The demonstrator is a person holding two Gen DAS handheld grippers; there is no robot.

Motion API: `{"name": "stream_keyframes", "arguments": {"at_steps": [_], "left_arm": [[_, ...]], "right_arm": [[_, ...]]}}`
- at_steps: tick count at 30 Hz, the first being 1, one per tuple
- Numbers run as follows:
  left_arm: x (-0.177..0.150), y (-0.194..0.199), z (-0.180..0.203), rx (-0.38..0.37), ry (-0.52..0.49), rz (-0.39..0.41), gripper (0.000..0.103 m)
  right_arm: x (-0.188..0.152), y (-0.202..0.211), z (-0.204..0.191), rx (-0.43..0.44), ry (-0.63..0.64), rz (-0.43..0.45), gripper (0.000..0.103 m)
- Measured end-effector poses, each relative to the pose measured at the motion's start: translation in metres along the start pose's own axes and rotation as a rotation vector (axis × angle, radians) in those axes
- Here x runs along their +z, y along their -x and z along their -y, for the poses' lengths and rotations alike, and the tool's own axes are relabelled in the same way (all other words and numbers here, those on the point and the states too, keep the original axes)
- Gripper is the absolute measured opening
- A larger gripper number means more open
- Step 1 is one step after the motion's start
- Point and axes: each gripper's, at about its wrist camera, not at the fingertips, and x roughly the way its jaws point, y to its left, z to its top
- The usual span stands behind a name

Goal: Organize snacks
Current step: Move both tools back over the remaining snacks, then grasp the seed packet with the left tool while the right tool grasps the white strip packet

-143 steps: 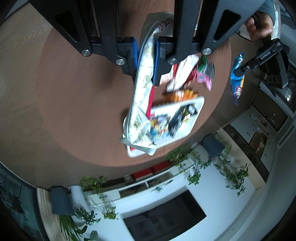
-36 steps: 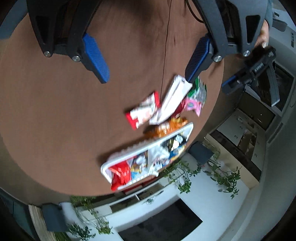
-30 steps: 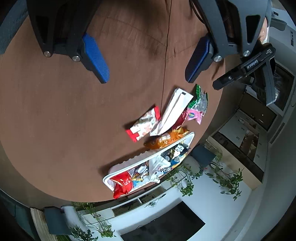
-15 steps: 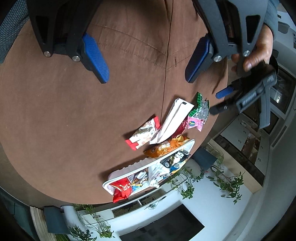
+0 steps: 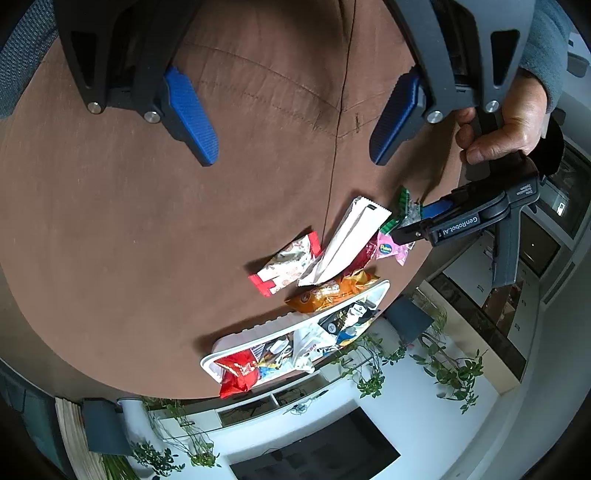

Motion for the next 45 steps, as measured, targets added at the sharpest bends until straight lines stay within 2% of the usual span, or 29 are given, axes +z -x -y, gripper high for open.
{"name": "stream_keyframes", "arguments": {"at_steps": [10,14,21,30,34,37,39,42,45], "left_arm": [[-0.018,0.006,0.015,-0.03,-0.16,-0.029,0.06],[-0.021,0.009,0.01,-0.058,-0.173,-0.035,0.059],[-0.035,0.016,0.013,-0.086,-0.243,-0.041,0.052],[-0.047,0.029,0.001,-0.127,-0.242,-0.047,0.043],[-0.053,0.035,-0.006,-0.145,-0.231,-0.043,0.04],[-0.056,0.038,-0.009,-0.159,-0.225,-0.041,0.039],[-0.058,0.039,-0.01,-0.166,-0.223,-0.038,0.039],[-0.058,0.04,-0.011,-0.174,-0.218,-0.035,0.039],[-0.058,0.04,-0.012,-0.182,-0.213,-0.031,0.039]], "right_arm": [[0.003,0.0,-0.003,-0.029,0.023,-0.003,0.086],[0.005,-0.001,-0.005,-0.037,0.029,-0.01,0.086],[0.023,-0.003,-0.016,-0.058,0.062,-0.014,0.086],[0.049,-0.027,-0.023,-0.093,0.07,-0.062,0.085],[0.06,-0.034,-0.025,-0.083,0.046,-0.079,0.081],[0.062,-0.038,-0.037,-0.025,0.048,-0.109,0.077],[0.063,-0.043,-0.046,-0.01,0.064,-0.125,0.07],[0.068,-0.055,-0.059,-0.005,0.092,-0.147,0.06],[0.075,-0.07,-0.069,-0.027,0.094,-0.17,0.058]]}}
